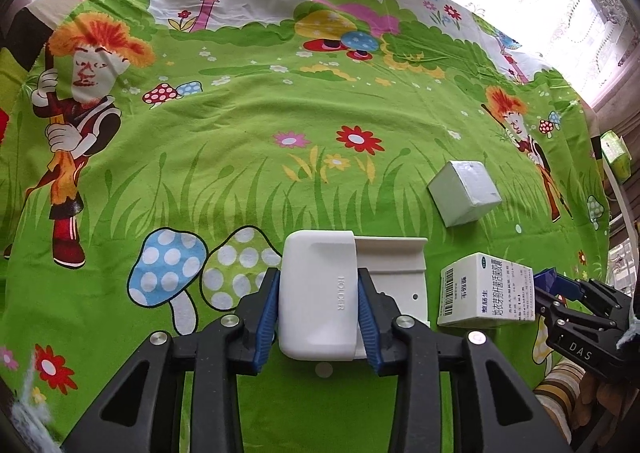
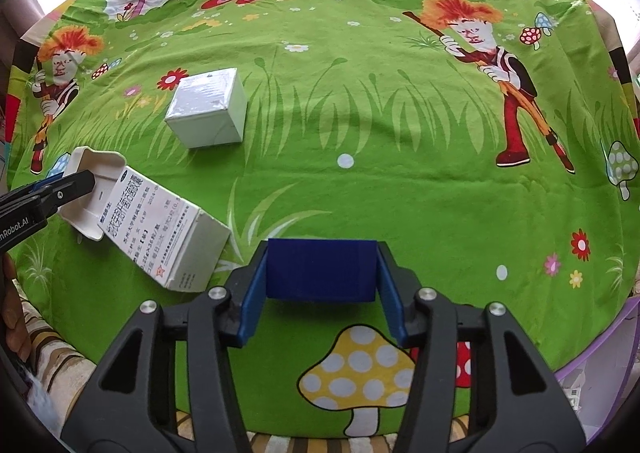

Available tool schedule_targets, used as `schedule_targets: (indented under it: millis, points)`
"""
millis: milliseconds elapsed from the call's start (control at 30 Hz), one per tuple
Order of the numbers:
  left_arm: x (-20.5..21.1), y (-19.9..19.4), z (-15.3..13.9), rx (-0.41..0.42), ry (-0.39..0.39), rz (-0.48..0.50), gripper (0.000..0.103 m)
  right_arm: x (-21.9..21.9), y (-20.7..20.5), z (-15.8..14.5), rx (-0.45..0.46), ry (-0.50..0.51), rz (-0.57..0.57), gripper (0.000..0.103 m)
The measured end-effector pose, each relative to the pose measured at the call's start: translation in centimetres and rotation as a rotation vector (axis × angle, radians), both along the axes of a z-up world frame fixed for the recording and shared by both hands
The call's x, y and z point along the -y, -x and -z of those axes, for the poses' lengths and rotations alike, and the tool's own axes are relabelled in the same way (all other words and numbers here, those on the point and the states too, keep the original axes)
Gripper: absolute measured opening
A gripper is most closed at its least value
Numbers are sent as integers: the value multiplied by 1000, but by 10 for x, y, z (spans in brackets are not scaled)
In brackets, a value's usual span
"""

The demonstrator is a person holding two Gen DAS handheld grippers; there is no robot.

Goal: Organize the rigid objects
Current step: 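Grasp the white plastic holder with the left tool while the right grasps the navy box, then carry the holder and navy box into the purple-rimmed box and open both tools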

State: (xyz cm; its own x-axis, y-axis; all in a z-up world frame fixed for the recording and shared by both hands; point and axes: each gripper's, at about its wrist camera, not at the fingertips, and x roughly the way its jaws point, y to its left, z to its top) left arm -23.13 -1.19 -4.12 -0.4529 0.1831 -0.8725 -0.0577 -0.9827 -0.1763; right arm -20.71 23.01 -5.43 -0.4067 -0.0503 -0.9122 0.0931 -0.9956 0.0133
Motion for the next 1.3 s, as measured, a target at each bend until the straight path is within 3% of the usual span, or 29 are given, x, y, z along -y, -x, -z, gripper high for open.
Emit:
schedule_targets:
  millis: [267,500,933,1300]
  points:
    - [4,-20,-22,-34,-30,-42,38,-6,-19,-16,-44,-3,5,54]
    - [-14,-41,-42,-72,-51,-16,38,-14,-43,-34,-95,-1,9,54]
    - [-86,-77,-50,-59,-74,122,38,-52,-93,-54,-134,56,42,54]
    - [-153,-101,-55,-46,-74,258,38,-133,-141,-58,-137,61,173,54]
